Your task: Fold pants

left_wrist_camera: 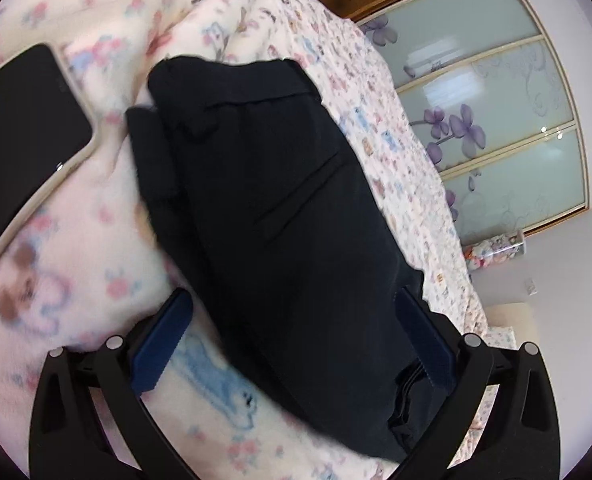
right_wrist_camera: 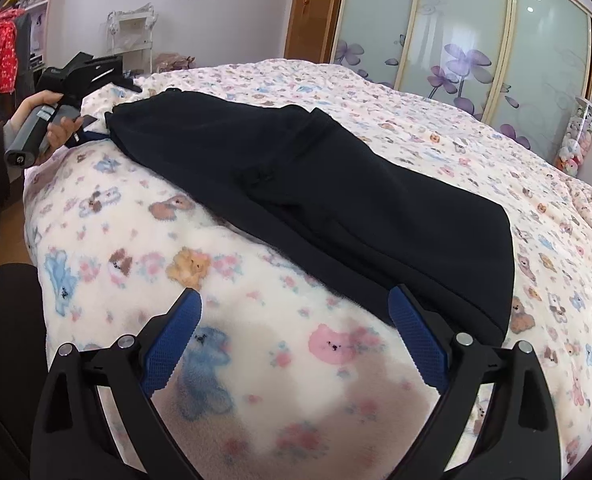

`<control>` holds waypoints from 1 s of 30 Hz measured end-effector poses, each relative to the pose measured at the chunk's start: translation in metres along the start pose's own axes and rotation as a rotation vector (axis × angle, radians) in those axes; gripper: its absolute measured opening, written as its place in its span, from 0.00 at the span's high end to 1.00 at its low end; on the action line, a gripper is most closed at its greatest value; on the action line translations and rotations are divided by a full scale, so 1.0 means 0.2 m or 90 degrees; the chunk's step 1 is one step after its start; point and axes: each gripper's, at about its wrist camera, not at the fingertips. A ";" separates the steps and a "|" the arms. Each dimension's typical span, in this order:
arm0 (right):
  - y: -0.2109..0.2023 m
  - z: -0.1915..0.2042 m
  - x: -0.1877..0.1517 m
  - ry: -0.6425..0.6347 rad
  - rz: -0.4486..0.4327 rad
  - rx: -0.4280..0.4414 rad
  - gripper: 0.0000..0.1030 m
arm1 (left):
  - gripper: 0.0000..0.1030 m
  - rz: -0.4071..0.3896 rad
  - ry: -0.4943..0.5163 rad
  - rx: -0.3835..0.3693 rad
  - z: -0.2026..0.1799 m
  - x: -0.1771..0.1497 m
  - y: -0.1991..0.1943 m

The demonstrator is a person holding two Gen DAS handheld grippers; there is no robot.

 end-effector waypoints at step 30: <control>-0.04 -0.02 0.03 0.027 -0.006 0.012 0.06 | 0.84 -0.137 0.189 0.151 -0.45 -0.03 -0.08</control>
Point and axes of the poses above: each gripper's, at about its wrist camera, not at the fingertips, and y roughly the way its jaws point, z to its left, x to its top, and after that the axes turned 5 degrees about -x, right-handed
